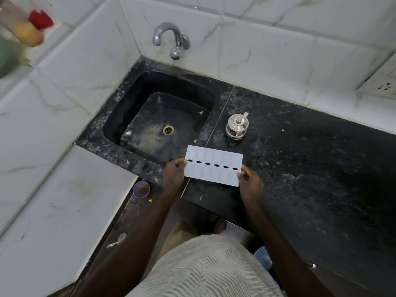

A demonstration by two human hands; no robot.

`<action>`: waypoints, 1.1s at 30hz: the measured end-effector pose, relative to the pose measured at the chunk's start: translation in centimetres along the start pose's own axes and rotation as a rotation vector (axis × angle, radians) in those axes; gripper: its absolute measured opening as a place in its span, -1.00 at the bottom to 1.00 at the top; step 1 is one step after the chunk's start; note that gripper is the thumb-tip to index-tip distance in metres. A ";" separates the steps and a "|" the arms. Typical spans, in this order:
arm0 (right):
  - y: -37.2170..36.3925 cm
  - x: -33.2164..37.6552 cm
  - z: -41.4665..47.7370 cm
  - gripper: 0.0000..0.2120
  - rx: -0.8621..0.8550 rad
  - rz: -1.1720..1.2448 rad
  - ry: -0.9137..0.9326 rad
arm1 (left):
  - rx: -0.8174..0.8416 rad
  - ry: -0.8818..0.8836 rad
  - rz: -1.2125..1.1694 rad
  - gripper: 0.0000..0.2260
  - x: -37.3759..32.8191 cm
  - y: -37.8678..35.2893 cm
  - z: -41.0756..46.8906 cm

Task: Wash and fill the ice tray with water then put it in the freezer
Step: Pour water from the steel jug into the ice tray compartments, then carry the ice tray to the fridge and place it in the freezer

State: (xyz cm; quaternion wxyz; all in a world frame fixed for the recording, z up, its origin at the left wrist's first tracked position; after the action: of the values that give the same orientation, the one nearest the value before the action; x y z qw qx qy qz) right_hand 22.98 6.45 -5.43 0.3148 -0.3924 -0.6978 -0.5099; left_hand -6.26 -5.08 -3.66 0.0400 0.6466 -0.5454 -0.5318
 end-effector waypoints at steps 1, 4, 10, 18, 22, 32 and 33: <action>-0.2 0.6 -0.5 -0.65 0.006 -0.007 0.014 | -0.010 0.005 -0.019 -0.80 0.4 0.7 -0.4; -0.7 2.1 -1.7 -0.65 0.011 -0.015 0.056 | -0.030 -0.009 -0.040 -0.81 1.5 2.6 -1.6; -2.1 3.1 -5.5 -0.66 0.065 0.005 0.109 | -0.077 0.040 -0.173 -0.91 6.6 6.3 -4.7; -2.9 3.1 -12.7 -0.67 0.179 -0.018 0.171 | -0.147 0.119 -0.322 -0.82 15.3 9.5 -11.9; -3.3 1.8 -15.9 -0.69 0.247 0.056 0.142 | -0.178 0.178 -0.431 -0.84 19.0 10.0 -15.8; -3.1 1.3 -20.6 -0.69 0.260 0.054 0.163 | -0.168 0.198 -0.478 -0.86 22.1 11.8 -19.9; -3.3 1.3 -20.7 -0.69 0.262 0.056 0.164 | -0.167 0.195 -0.487 -0.86 22.1 12.1 -19.9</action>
State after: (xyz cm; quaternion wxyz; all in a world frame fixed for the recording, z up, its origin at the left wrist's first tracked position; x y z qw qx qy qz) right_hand 20.27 -13.64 -0.04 0.4334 -0.3244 -0.7189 -0.4360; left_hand -3.32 -36.97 -1.65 0.0163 0.8012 -0.3218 -0.5043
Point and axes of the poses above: each hand's wrist, its own z-axis towards the middle knuckle, its own y-axis out of the back of the hand, x = y × z, the point moved 8 cm from there along z, towards the middle knuckle, and after that the axes turned 6 degrees about z, right-handed, at the moved point
